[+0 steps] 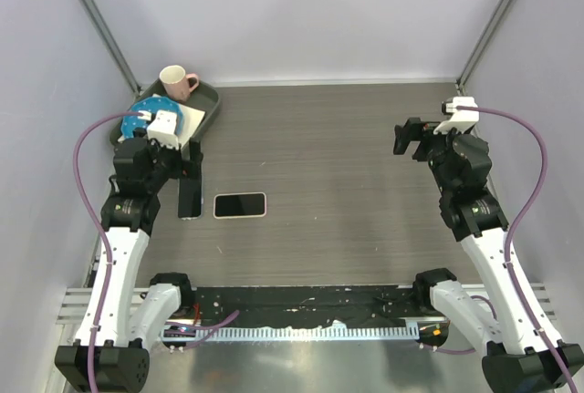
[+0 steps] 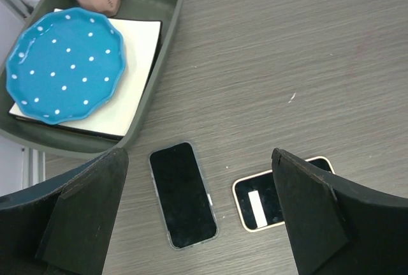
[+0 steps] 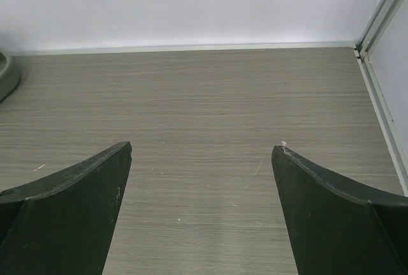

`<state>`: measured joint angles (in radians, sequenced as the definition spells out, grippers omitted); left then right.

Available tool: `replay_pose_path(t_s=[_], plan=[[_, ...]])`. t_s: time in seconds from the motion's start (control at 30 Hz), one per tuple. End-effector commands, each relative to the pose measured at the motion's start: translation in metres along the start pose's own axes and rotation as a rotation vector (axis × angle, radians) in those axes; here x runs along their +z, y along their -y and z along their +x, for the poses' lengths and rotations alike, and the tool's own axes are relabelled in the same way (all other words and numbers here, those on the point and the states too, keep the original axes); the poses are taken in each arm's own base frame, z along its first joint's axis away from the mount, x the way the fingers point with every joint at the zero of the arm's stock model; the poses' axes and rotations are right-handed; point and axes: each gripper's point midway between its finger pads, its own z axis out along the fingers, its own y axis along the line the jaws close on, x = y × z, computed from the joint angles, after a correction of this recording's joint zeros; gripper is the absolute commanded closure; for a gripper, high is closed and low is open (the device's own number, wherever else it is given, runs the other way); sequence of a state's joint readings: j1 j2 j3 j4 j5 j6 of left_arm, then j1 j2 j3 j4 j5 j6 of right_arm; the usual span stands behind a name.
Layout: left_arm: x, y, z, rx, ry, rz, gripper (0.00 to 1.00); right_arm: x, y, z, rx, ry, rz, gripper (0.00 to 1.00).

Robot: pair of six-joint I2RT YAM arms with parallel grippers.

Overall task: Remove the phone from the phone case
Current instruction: Pick up the phone at the center of the board.

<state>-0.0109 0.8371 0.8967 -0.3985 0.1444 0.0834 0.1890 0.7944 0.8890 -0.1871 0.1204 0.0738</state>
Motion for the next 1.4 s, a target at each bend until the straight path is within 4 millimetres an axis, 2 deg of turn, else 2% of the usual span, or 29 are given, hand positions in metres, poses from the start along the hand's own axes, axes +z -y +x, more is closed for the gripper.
replay_pose_path(t_s=[0.0,0.17,0.37,0.43,0.47,0.53,0.57,0.67,0.7,0.77,0.8,0.9,1.13,1.37], plan=[[0.0,0.014,-0.01,0.014,0.049,0.089,0.0,0.0,-0.006,-0.013,0.049,0.054,-0.03,0.02],[0.001,0.027,-0.004,0.042,0.032,0.172,0.0,0.004,-0.011,0.004,-0.089,0.025,-0.095,0.0],[0.004,0.053,0.016,0.189,-0.021,0.372,0.0,-0.003,-0.045,0.033,-0.212,-0.048,-0.336,0.01],[0.006,0.061,0.032,0.246,-0.051,0.442,0.0,-0.006,-0.051,0.038,-0.219,-0.062,-0.381,0.0],[0.009,0.066,0.046,0.256,-0.074,0.48,0.0,-0.006,-0.052,0.037,-0.219,-0.061,-0.384,0.0],[0.016,0.068,0.055,0.316,-0.067,0.511,0.0,-0.006,-0.052,0.039,-0.221,-0.066,-0.389,0.0],[0.021,0.072,0.068,0.32,-0.092,0.545,0.0,-0.006,-0.052,0.039,-0.224,-0.066,-0.389,0.0],[0.028,0.081,0.085,0.415,-0.113,0.616,0.0,-0.005,-0.051,0.04,-0.228,-0.068,-0.389,0.0],[0.03,0.088,0.098,0.434,-0.157,0.654,0.0,-0.005,-0.051,0.042,-0.227,-0.072,-0.389,0.0],[0.034,0.092,0.108,0.512,-0.182,0.689,0.0,-0.005,-0.051,0.043,-0.226,-0.077,-0.394,0.0],[0.036,0.098,0.122,0.534,-0.234,0.719,0.0,-0.005,-0.051,0.043,-0.226,-0.075,-0.394,0.0],[0.04,0.106,0.132,0.594,-0.262,0.766,0.0,-0.005,-0.049,0.042,-0.225,-0.075,-0.391,0.0],[0.047,0.109,0.17,0.677,-0.39,0.853,0.0,-0.006,-0.049,0.043,-0.228,-0.077,-0.393,0.0],[0.066,0.103,0.194,0.729,-0.454,0.837,0.0,-0.005,-0.05,0.047,-0.235,-0.088,-0.403,0.0]])
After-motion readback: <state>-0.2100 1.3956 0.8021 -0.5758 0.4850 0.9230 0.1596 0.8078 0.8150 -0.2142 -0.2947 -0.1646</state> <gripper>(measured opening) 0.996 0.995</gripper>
